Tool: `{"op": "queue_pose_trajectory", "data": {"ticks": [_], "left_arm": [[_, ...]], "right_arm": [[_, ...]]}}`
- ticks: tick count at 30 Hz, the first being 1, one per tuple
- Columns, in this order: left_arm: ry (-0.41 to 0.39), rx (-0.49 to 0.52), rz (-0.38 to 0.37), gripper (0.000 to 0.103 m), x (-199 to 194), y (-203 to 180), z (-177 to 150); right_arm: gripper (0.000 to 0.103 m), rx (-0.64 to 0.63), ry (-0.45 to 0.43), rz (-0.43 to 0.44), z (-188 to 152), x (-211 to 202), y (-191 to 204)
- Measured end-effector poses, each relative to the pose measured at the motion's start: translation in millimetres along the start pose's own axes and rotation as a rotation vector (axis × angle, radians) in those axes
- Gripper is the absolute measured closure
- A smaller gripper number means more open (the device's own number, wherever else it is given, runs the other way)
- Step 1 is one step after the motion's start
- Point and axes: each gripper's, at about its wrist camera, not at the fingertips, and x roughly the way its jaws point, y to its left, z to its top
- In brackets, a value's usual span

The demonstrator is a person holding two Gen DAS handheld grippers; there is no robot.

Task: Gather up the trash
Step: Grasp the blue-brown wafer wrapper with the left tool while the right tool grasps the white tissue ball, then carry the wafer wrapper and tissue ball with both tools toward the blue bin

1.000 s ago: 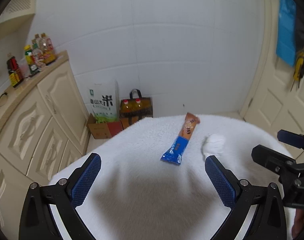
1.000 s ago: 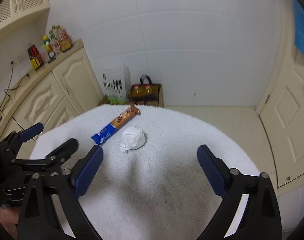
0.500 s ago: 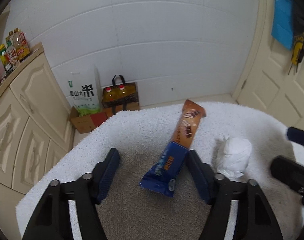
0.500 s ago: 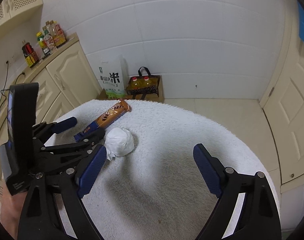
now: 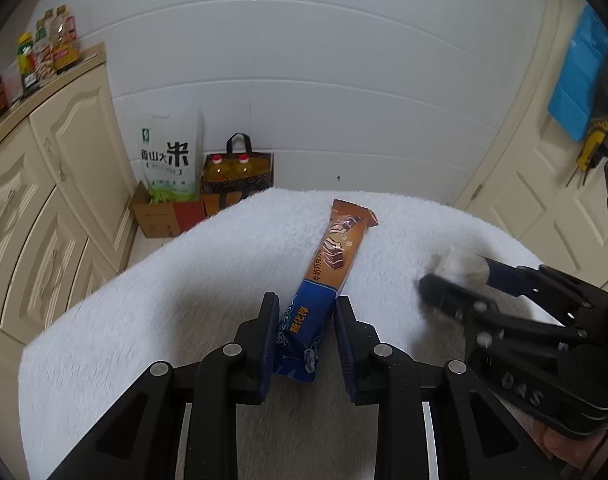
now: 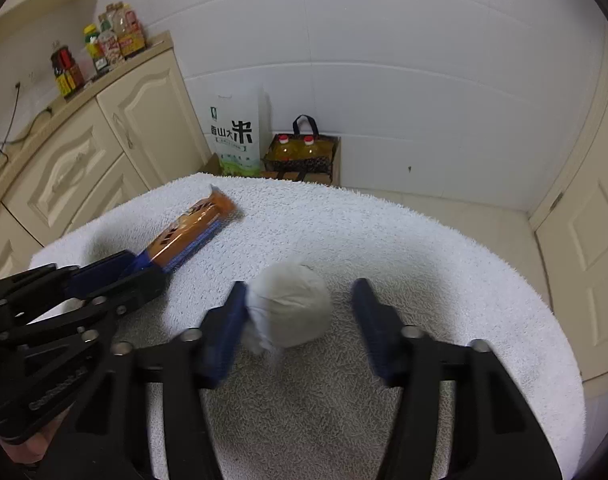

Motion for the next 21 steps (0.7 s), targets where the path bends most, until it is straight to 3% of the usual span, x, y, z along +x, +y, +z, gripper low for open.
{"op": "queue_pose_trajectory", "data": {"ticks": [1,9,10,16,21], "left_arm": [[0.0,-0.007,-0.002,0.08,-4,3,-7],[-0.005,-0.046,-0.014,0.085,-9,3,-27],[-0.01,-0.05,-0.017,0.086,-26,9,-46],[0.007,-0.048,-0.024,0.086,-41,15,-76],[0.052,-0.003,0.029,0.079,-5,10,-59]], "right_arm": [[0.068,-0.005,0.002,0.008,-2,-1,1],[0.07,0.019,0.002,0.042,-30,-30,-4],[0.07,0.026,0.001,0.047,-36,-39,-7],[0.07,0.056,-0.008,0.054,-64,-77,-15],[0.07,0.077,-0.008,0.049,-85,-98,-21]]}}
